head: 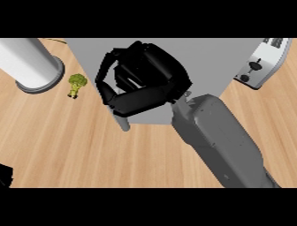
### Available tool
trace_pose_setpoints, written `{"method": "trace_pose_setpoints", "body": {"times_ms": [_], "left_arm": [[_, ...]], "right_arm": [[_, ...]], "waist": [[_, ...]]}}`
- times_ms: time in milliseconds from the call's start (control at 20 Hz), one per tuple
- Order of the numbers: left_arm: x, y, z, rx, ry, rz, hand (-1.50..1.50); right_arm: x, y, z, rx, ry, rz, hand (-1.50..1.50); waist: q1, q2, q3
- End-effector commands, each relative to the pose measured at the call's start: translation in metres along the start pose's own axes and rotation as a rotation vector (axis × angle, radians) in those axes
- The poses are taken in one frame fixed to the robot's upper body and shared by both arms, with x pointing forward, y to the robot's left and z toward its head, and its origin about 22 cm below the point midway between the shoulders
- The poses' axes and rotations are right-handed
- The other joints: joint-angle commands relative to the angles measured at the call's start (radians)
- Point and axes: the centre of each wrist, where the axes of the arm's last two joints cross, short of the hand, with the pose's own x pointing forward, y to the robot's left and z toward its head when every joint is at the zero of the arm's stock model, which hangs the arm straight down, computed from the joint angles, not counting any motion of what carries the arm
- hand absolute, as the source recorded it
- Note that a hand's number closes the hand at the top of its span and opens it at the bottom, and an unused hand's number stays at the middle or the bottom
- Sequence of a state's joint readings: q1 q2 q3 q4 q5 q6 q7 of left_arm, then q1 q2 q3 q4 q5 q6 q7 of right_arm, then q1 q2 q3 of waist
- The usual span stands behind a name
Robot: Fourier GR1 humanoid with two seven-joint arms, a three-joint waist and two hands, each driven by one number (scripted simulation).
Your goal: Pick up the wine, place it into the cabinet and close the cabinet
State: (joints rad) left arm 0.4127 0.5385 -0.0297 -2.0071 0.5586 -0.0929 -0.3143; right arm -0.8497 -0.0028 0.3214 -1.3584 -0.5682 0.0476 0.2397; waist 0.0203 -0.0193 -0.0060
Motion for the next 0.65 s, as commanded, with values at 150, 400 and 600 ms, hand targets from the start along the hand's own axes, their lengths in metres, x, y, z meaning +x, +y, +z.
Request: {"method": "trace_pose_setpoints", "body": {"times_ms": [150,400,600], "left_arm": [[-0.002,0.005,-0.002,-0.008,-0.003,0.001,1.5],[-0.005,0.002,-0.002,-0.036,-0.01,0.008,1.5],[-0.002,-0.001,-0.006,-0.025,-0.012,0.01,1.5]], "right_arm": [[0.003,-0.069,0.007,-0.144,0.016,0.037,1.5],[-0.009,-0.083,0.009,-0.145,0.027,0.072,1.5],[-0.017,-0.085,0.018,-0.125,0.021,0.068,1.5]], "waist": [[0.002,0.027,0.005],[0.018,0.036,0.005],[0.0,0.031,0.006]]}}
